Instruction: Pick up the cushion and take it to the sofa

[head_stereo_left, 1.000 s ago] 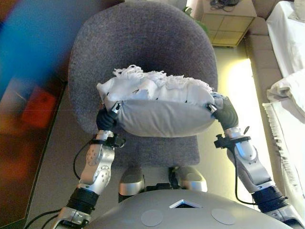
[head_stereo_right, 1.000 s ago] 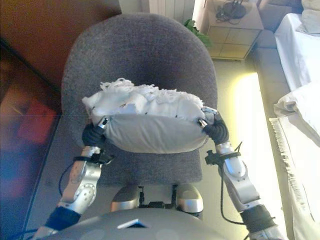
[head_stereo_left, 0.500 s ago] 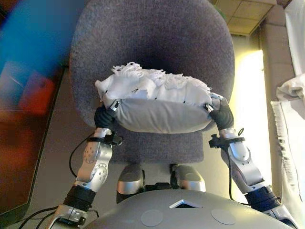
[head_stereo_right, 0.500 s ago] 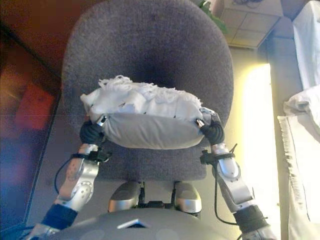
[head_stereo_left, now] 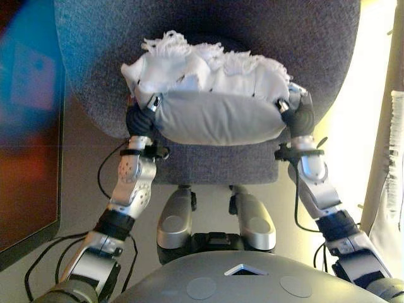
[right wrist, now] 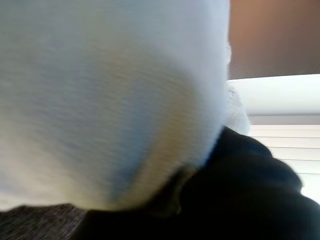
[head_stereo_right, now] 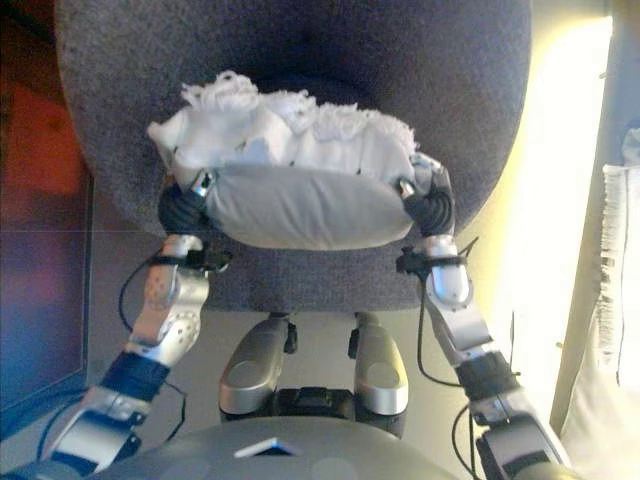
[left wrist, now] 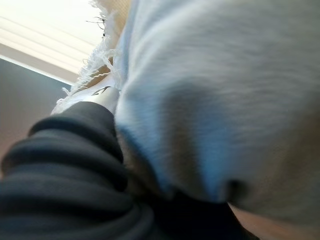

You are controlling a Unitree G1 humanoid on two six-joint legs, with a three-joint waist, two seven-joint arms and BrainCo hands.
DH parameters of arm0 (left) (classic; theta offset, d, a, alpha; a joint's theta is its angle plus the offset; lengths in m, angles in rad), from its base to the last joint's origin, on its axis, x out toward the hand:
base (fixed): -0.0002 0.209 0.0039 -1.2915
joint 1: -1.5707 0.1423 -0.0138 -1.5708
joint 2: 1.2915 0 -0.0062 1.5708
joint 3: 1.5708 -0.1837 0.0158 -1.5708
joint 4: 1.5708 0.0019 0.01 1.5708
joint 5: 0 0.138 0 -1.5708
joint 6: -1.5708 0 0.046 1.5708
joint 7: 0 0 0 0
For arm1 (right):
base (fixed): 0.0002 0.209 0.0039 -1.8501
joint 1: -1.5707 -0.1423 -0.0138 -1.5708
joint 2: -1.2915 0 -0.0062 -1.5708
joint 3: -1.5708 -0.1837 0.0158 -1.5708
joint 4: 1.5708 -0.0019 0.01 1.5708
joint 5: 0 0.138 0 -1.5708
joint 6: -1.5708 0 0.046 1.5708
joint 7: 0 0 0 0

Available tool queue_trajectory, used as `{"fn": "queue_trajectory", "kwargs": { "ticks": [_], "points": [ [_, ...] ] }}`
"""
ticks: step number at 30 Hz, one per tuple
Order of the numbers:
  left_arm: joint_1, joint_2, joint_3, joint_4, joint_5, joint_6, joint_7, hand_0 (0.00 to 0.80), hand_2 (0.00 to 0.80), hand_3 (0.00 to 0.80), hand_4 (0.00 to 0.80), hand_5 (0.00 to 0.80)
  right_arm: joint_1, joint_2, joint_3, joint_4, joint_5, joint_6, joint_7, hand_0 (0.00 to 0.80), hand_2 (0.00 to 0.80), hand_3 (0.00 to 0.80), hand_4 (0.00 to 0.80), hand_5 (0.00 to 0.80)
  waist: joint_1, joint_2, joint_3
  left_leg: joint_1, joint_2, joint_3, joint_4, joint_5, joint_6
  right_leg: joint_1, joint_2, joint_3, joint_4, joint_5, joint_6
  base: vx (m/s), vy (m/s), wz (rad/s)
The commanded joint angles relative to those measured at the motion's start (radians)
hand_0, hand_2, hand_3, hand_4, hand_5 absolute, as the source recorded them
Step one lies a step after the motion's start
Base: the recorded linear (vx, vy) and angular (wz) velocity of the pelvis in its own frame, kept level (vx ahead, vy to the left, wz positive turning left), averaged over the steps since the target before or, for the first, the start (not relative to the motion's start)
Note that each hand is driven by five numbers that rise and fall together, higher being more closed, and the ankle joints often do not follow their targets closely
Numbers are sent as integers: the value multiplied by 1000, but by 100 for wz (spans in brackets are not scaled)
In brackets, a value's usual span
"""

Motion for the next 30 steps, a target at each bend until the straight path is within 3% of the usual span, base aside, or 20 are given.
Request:
{"fn": "queue_trajectory", "kwargs": {
  "ticks": [1,9,10,11,12,16,20,23,30],
  "points": [
    [-165,-67,-112,45,116,-34,15,800,800,800,800,800,-165,33,113,39,-53,-8,13,800,800,800,800,800,-18,-33,32,-67,-3,-26,68,-59,-19,-38,-75,26,36,-8,56,-29,-3,-6],
    [-467,-177,-84,396,116,-4,122,800,800,800,800,800,-526,63,127,410,47,80,-91,800,800,800,800,800,-22,-38,74,-131,-11,-27,86,-45,-26,-129,-79,22,82,7,58,-32,8,0],
    [-506,-187,-80,447,110,17,149,627,627,627,627,627,-572,63,126,463,64,94,-105,646,646,646,646,646,-23,-36,74,-143,-11,-26,88,-43,-28,-148,-80,21,90,10,61,-36,39,-1],
    [-538,-191,-77,482,111,37,167,195,195,195,195,195,-606,63,126,495,75,114,-117,201,201,201,201,201,-25,-35,74,-153,-12,-25,88,-40,-29,-165,-82,21,97,13,63,-32,55,-1],
    [-569,-185,-74,514,103,57,191,0,0,0,0,0,-646,53,127,533,83,141,-133,0,0,0,0,0,-26,-33,74,-164,-12,-22,87,-36,-31,-182,-84,20,101,17,65,-24,55,1],
    [-619,-141,-54,571,63,74,254,0,0,0,0,0,-720,2,124,609,112,147,-153,0,0,0,0,0,-29,-23,74,-186,-16,-17,79,-25,-33,-219,-87,19,107,26,67,-5,60,2],
    [-599,-55,13,595,18,52,327,0,0,0,0,0,-700,-45,75,606,197,67,-151,0,0,0,0,0,-26,-11,74,-189,-23,-21,77,-27,-35,-235,-89,15,117,20,67,13,22,0],
    [-562,35,106,623,10,4,442,0,0,0,0,0,-645,-104,13,593,238,24,-164,0,0,0,0,0,-26,6,74,-192,-26,-20,79,-27,-38,-242,-94,4,123,13,67,-2,27,-1],
    [-415,174,344,709,-72,-18,502,0,0,0,0,0,-545,-200,-144,580,292,-66,-196,0,0,0,0,0,-21,32,74,-167,-29,-20,97,-48,-48,-222,-111,-20,138,-13,61,-2,36,0]
  ]
}}
